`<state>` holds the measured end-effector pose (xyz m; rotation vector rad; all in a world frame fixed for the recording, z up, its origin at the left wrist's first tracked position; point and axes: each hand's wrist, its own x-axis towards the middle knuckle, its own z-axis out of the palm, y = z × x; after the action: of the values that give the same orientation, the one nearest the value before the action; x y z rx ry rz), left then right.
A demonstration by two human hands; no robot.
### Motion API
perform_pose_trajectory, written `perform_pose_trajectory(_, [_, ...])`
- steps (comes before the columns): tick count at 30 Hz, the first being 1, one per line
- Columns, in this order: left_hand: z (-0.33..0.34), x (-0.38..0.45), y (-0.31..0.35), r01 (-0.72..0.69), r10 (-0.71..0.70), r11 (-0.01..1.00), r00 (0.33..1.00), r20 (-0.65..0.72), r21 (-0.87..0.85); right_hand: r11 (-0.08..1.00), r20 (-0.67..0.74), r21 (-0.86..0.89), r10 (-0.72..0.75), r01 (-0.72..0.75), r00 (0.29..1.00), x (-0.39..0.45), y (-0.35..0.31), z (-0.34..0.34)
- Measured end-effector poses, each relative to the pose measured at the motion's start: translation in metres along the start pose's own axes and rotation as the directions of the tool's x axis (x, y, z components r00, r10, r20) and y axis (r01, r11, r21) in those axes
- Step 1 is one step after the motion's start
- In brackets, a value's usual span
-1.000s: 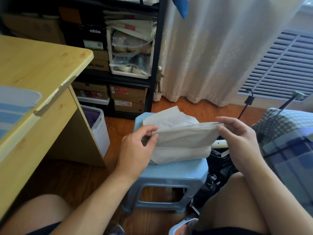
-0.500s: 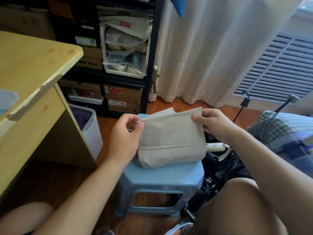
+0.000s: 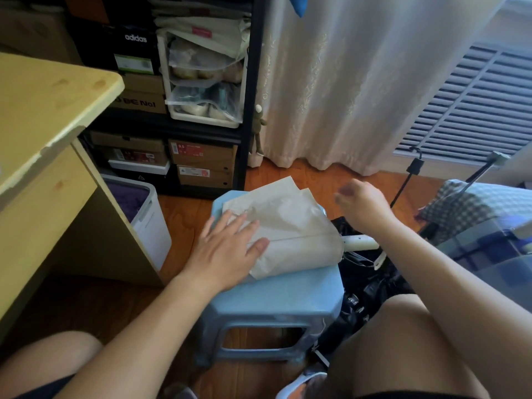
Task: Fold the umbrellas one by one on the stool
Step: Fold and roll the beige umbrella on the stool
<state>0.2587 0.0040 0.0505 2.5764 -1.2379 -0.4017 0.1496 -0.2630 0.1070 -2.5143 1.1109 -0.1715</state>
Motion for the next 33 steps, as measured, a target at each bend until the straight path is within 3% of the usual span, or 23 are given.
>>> perform_pose_trajectory(2, [-0.003,-0.003,0.003,0.117,-0.112,0.984,0.993,0.043,-0.135,0.994,0.038,-0.056,0.097,-0.095,0.995,-0.013,0.024,-0.006])
perform_pose_trajectory(4, [-0.007,-0.011,0.008,0.255,-0.252,0.900,0.966,0.057,-0.354,0.941,0.182,0.200,0.236,-0.271,0.955,-0.025,0.048,-0.003])
perform_pose_trajectory(6, [-0.008,-0.020,0.006,0.322,-0.376,0.753,0.926,0.027,-0.574,0.728,0.374,0.521,0.274,-0.445,0.886,-0.032,0.065,0.000])
perform_pose_trajectory(7, [-0.007,-0.025,0.004,0.331,-0.416,0.657,0.908,0.040,-0.678,0.627,0.415,0.616,0.257,-0.477,0.873,-0.032,0.071,-0.002])
perform_pose_trajectory(9, [-0.004,-0.034,-0.002,0.316,-0.446,0.429,0.889,0.105,-0.847,0.536,0.440,0.683,0.240,-0.496,0.865,-0.034,0.080,-0.006])
perform_pose_trajectory(11, [0.000,-0.041,-0.006,0.303,-0.445,0.295,0.883,0.151,-0.906,0.505,0.491,0.687,0.208,-0.523,0.846,-0.040,0.088,-0.008])
perform_pose_trajectory(13, [0.003,-0.044,-0.008,0.289,-0.447,0.229,0.879,0.163,-0.930,0.480,0.527,0.677,0.214,-0.558,0.823,-0.046,0.091,-0.007])
perform_pose_trajectory(18, [-0.005,-0.048,-0.005,0.206,-0.401,0.015,0.898,0.183,-0.978,0.395,0.463,0.754,0.248,-0.525,0.851,-0.048,0.082,-0.011])
perform_pose_trajectory(23, [-0.005,-0.053,-0.005,0.231,-0.367,0.068,0.910,0.191,-0.970,0.412,0.427,0.744,0.313,-0.526,0.848,-0.050,0.081,-0.009])
perform_pose_trajectory(27, [0.009,-0.052,-0.005,0.280,-0.402,0.405,0.910,0.105,-0.870,0.555,0.415,0.622,0.365,-0.553,0.833,-0.049,0.083,0.005])
perform_pose_trajectory(29, [0.008,-0.052,-0.004,0.270,-0.413,0.474,0.909,0.059,-0.838,0.601,0.389,0.576,0.395,-0.554,0.832,-0.046,0.082,0.010])
perform_pose_trajectory(31, [0.005,-0.051,-0.006,0.273,-0.401,0.495,0.914,0.062,-0.825,0.771,0.286,0.397,0.412,-0.498,0.865,-0.044,0.076,0.007])
perform_pose_trajectory(33, [0.002,-0.052,-0.007,0.289,-0.388,0.518,0.918,0.080,-0.805,0.934,0.059,0.142,0.322,-0.327,0.945,-0.045,0.066,-0.001])
